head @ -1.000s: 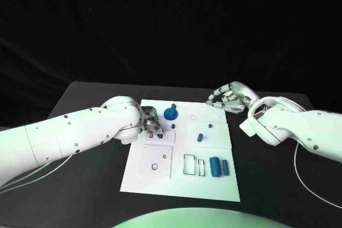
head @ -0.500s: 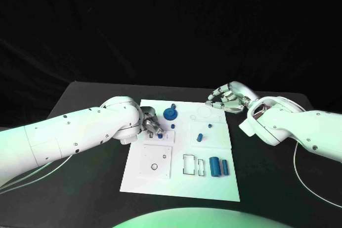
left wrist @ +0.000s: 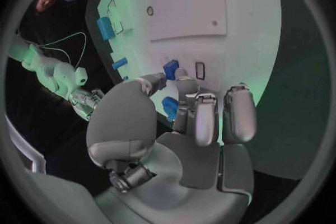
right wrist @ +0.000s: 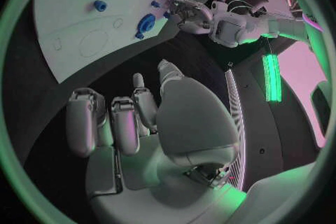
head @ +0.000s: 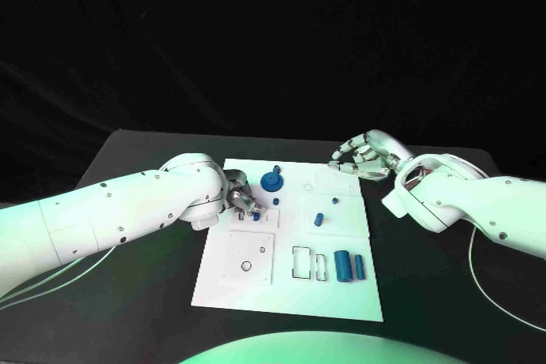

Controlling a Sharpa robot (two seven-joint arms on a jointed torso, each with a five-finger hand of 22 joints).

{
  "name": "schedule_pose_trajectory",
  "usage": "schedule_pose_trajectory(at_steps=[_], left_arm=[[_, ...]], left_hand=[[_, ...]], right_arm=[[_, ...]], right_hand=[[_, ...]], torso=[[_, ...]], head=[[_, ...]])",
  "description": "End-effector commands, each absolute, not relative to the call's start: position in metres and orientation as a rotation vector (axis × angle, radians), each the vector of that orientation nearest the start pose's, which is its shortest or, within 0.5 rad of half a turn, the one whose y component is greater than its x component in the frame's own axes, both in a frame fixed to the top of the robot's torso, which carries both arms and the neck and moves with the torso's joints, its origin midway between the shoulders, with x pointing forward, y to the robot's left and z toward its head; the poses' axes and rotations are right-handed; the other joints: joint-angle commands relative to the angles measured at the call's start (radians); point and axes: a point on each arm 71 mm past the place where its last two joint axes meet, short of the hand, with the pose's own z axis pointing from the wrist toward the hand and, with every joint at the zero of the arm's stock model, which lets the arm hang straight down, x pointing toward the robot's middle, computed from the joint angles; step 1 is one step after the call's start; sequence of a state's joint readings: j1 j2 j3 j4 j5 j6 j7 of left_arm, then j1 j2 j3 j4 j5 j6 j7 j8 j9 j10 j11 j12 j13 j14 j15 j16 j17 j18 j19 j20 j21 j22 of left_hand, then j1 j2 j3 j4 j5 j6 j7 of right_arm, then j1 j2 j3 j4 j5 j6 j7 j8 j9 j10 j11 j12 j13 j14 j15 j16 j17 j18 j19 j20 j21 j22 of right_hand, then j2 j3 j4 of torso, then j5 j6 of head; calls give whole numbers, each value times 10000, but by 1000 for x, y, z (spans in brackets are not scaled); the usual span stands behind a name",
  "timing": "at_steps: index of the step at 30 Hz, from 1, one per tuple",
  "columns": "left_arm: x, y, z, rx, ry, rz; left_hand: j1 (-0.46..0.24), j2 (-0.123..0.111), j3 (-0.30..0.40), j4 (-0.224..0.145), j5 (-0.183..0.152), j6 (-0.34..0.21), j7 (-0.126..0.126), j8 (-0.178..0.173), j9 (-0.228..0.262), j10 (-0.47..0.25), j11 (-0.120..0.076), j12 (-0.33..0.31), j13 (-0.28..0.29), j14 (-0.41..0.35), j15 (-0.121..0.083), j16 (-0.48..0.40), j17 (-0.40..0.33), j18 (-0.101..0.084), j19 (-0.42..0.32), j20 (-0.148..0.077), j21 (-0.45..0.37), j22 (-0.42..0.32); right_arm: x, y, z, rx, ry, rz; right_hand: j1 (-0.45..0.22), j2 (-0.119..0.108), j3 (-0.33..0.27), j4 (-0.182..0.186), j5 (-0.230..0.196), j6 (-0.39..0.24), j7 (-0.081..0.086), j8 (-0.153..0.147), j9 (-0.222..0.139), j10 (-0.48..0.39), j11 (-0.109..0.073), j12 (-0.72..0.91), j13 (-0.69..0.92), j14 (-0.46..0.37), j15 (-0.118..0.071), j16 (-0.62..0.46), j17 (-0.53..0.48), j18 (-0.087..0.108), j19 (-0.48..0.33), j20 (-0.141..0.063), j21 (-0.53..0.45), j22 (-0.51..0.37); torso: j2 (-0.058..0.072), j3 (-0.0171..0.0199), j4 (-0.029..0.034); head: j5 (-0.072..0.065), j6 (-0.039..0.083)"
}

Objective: Assemble the parts on the task board

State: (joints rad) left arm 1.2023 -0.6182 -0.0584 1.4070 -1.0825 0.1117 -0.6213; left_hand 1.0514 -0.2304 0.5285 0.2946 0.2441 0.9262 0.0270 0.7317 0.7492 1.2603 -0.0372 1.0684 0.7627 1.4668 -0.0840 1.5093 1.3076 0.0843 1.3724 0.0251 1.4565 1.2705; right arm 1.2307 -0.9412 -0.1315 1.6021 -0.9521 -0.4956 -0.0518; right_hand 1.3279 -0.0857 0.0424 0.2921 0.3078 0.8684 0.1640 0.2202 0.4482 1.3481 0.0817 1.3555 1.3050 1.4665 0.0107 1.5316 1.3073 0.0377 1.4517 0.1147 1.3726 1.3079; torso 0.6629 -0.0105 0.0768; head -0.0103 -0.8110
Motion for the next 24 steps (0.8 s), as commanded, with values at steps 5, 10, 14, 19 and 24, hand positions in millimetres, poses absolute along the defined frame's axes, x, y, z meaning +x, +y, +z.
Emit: schedule_pose_trajectory(at_steps=[5, 10, 14, 19, 24], left_arm=[[485, 141, -240, -1537, 23839, -3863], [484, 143, -238, -1745, 23869, -4028], [484, 145, -236, -1836, 23872, -4067], [484, 146, -232, -1903, 23789, -4204], [485, 147, -222, -2000, 23540, -4528]], left_hand=[[-178, 55, -235, 2, 54, 57, 41, -67, 34, -135, 15, -41, -101, 681, -53, -14, 1254, -203, 65, 13, 3, -9], [-410, 178, -690, 8, 60, 50, 46, -73, 68, -137, 20, -14, -78, 682, -47, -16, 1258, -204, 71, 19, 1, 4], [-488, 213, -853, 7, 55, 55, 48, -70, 81, -136, 23, -6, -77, 683, -46, -16, 1260, -204, 71, 20, -1, 5], [-485, 217, -878, 1, 59, 52, 46, -70, 84, -138, 22, -5, -77, 682, -46, -17, 1257, -202, 66, 20, -4, -2], [-383, 256, -897, -16, 89, 42, 31, -69, 95, -126, 10, 20, -45, 683, -53, -16, 1261, -199, 60, 19, -9, -12]], right_arm=[[468, -237, -194, 3626, 16762, 8166], [468, -237, -194, 3651, 16746, 8166], [468, -237, -194, 3686, 16731, 8150], [468, -238, -194, 3738, 16723, 8131], [468, -239, -194, 3791, 16718, 8102]], right_hand=[[-66, 11, -90, 0, -42, -77, -28, 70, -16, -63, -27, -30, -17, 736, -43, -57, 1301, 148, -42, -27, -83, 1371], [-90, 15, -104, 2, -44, -82, -27, 75, -18, -89, -26, -55, -47, 726, -43, -73, 1257, 158, -63, -27, -121, 1349], [-112, 18, -117, 3, -45, -90, -26, 77, -20, -102, -25, -67, -61, 719, -43, -82, 1231, 161, -71, -27, -136, 1342], [-112, 18, -117, 3, -45, -90, -26, 77, -20, -102, -25, -67, -61, 719, -43, -82, 1231, 161, -71, -27, -136, 1342], [-133, 24, -129, 3, -44, -99, -24, 79, -22, -111, -24, -75, -71, 715, -42, -89, 1215, 165, -82, -27, -156, 1331]], torso=[[8, -15, 1], [3, 6, 0], [1, 2, 4], [4, -2, 8], [3, -3, 4]], head=[[-20, -10], [-11, -20], [-10, -21], [-14, -35], [-1, -50]])
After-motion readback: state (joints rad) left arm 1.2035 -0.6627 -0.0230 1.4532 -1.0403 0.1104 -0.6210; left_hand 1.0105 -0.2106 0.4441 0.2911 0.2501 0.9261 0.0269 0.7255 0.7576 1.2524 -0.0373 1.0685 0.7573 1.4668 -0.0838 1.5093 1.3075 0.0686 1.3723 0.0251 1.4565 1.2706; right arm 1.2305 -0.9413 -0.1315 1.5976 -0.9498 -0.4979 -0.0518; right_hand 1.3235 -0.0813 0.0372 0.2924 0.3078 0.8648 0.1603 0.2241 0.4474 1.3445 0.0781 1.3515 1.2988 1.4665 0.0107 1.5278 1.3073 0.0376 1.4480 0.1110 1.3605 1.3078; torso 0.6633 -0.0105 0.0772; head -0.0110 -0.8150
